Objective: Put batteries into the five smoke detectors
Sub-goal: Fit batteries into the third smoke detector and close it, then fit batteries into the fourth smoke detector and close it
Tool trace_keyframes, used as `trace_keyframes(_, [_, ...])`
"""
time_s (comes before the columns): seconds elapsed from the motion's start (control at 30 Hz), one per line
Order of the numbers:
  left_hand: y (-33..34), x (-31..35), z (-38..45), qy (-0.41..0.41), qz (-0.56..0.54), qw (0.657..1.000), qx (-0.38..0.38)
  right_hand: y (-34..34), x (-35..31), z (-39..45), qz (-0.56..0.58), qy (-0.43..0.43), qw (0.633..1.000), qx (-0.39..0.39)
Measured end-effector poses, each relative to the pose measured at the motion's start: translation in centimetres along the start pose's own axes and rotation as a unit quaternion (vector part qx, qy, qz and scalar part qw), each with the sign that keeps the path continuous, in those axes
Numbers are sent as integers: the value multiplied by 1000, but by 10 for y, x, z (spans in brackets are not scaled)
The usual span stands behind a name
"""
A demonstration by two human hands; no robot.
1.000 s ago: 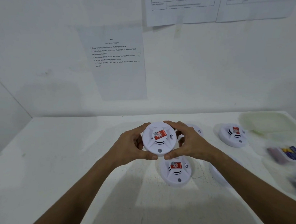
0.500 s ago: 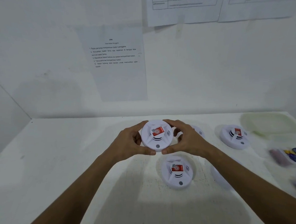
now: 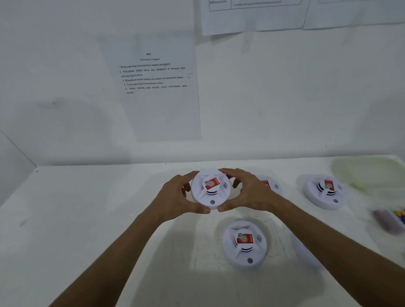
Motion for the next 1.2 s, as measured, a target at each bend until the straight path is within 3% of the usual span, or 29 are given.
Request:
trace_keyframes(0.23, [9, -22, 12, -34, 32, 999, -12, 16, 8, 7, -11, 15, 999, -26])
trace_keyframes(0.4, [27, -28, 18, -59, 76, 993, -62, 28, 24, 11, -38, 45, 997, -46])
trace_keyframes(0.57, [28, -46, 21, -68, 68, 994, -48, 42, 24, 19, -103, 53, 990, -79])
trace_keyframes(0.8, [26, -47, 18, -115, 86, 987, -77, 43, 33, 11, -68, 71, 993, -71])
trace_keyframes(0.93, [13, -30, 11, -141, 116, 982, -54, 21, 24, 0, -45, 59, 997, -38])
trace_keyframes(1.2, [46, 46, 23, -58, 85, 993, -56, -67, 30, -51, -64, 54, 996, 27])
Point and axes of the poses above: each hand's wrist, its own z-axis towards the middle knuckle, its own y-axis out of the palm, x = y × z, the point moved 9 cm from there along z, towards the middle knuckle, and after that the axes turned 10 degrees about -y, right-handed, at the moved point
